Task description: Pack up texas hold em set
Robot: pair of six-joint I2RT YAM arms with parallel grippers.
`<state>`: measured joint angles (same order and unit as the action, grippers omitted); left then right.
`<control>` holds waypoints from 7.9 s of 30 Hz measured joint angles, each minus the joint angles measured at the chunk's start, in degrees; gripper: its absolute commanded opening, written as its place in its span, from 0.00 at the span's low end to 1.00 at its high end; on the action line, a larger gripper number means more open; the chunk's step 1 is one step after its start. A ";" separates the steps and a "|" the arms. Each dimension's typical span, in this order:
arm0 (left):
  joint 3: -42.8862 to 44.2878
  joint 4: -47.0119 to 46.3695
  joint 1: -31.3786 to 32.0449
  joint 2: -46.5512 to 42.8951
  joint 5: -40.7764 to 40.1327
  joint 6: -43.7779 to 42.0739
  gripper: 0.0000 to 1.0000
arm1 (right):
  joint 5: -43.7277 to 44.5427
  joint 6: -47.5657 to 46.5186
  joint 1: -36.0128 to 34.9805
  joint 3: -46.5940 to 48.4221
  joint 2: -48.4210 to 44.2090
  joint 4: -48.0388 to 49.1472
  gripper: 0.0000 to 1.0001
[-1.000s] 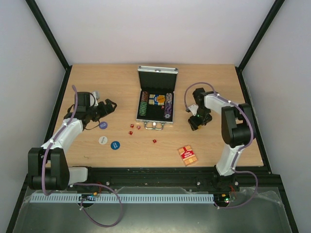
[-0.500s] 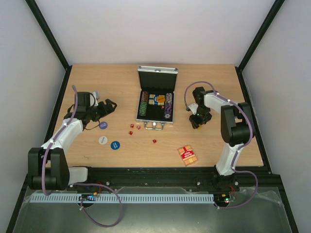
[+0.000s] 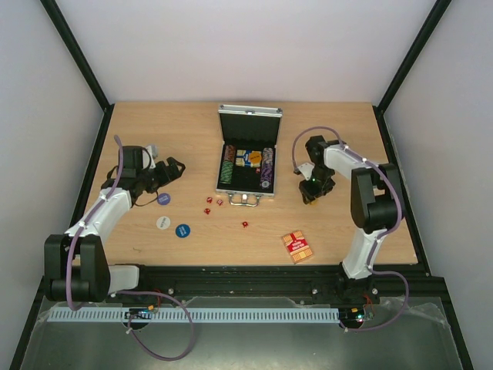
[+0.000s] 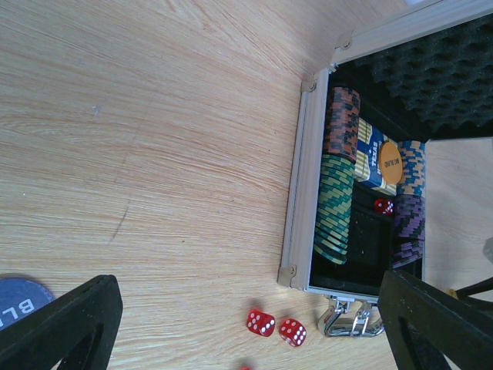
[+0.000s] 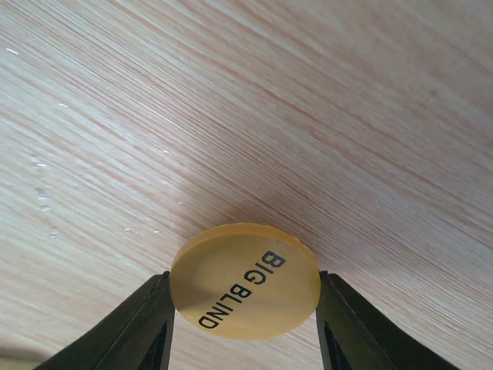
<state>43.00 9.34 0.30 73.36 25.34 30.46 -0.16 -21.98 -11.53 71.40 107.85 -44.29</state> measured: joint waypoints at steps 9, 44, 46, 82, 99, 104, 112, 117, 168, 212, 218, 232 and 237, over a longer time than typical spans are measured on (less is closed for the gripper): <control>0.00 -0.02 0.00 0.00 0.00 0.00 0.94 | -1.09 0.31 -8.68 7.13 -5.11 -3.21 0.45; 0.00 -0.02 0.00 -0.31 -0.02 0.00 0.94 | 15.19 -4.17 -23.74 43.01 22.82 1.05 0.47; 0.00 -0.02 0.00 -0.31 -0.02 0.00 0.94 | 15.78 -4.52 -23.74 43.60 23.17 1.64 0.47; -0.02 -0.02 0.00 -0.96 -0.02 0.00 0.94 | 19.08 -5.11 -23.74 45.35 26.93 3.98 0.61; 0.13 6.99 6.84 -1.25 -8.22 1.55 0.78 | -4.96 1.29 -28.24 24.11 2.84 2.95 0.61; 2.03 17.68 12.90 -2.23 -13.99 1.36 0.75 | -11.78 2.08 -28.28 8.55 -9.42 5.66 0.61; 4.68 33.86 23.93 -1.51 -21.35 0.11 0.76 | -15.85 4.42 -26.84 -7.89 -26.14 12.17 0.70; 4.59 39.76 25.20 0.02 -23.63 -0.90 0.78 | -16.85 4.94 -23.10 -11.72 -29.51 17.22 0.70; 6.14 32.44 37.05 18.49 -24.52 2.08 0.67 | -17.70 4.61 -22.12 -14.69 -29.31 21.70 0.71; 45.31 41.03 37.09 31.30 -30.47 -2.71 0.47 | -12.74 9.64 -10.54 -15.67 -31.78 26.71 0.71; 60.63 41.40 37.05 44.78 -30.01 -4.72 0.47 | -12.48 9.81 -10.21 -15.96 -31.80 26.91 0.71; 78.58 42.23 33.88 61.09 -28.92 -6.91 0.47 | -11.91 9.77 -10.16 -16.59 -31.80 27.63 0.71; 78.55 41.70 32.44 62.55 -28.35 -6.95 0.47 | -11.93 9.60 -10.16 -16.61 -31.78 27.63 0.71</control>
<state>121.56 51.05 32.73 135.92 -3.01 23.51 -12.10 -12.38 -21.69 54.78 76.07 -16.67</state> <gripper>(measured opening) 0.514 0.709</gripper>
